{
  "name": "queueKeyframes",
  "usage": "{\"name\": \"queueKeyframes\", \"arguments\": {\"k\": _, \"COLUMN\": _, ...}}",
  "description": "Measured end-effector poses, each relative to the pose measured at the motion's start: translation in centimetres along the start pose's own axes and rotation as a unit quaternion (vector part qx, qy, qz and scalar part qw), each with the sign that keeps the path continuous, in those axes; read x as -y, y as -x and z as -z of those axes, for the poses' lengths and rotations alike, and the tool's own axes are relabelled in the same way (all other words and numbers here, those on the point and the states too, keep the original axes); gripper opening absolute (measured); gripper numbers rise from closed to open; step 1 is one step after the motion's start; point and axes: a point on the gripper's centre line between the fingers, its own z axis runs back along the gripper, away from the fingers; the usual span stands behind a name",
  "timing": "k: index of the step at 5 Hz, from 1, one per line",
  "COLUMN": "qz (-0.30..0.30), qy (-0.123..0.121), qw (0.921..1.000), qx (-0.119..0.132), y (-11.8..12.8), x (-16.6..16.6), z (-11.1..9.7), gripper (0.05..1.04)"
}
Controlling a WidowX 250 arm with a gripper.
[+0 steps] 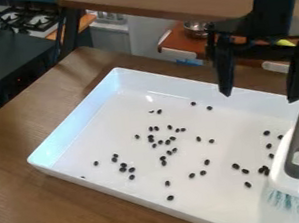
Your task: Sweep into pile
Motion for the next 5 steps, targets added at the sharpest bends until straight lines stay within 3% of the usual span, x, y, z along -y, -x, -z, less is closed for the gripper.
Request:
{"name": "queueKeyframes", "arguments": {"k": 2, "qz": -0.007, "qy": -0.020, "qw": 0.9997, "qx": -0.015, "y": -0.8, "x": 0.9, "z": 2.3, "gripper": 1.003}}
{"name": "queueKeyframes", "arguments": {"k": 5, "qz": -0.005, "qy": -0.014, "qw": 0.9999, "qx": -0.002, "y": -2.5, "x": 3.5, "z": 4.6, "gripper": 1.003}}
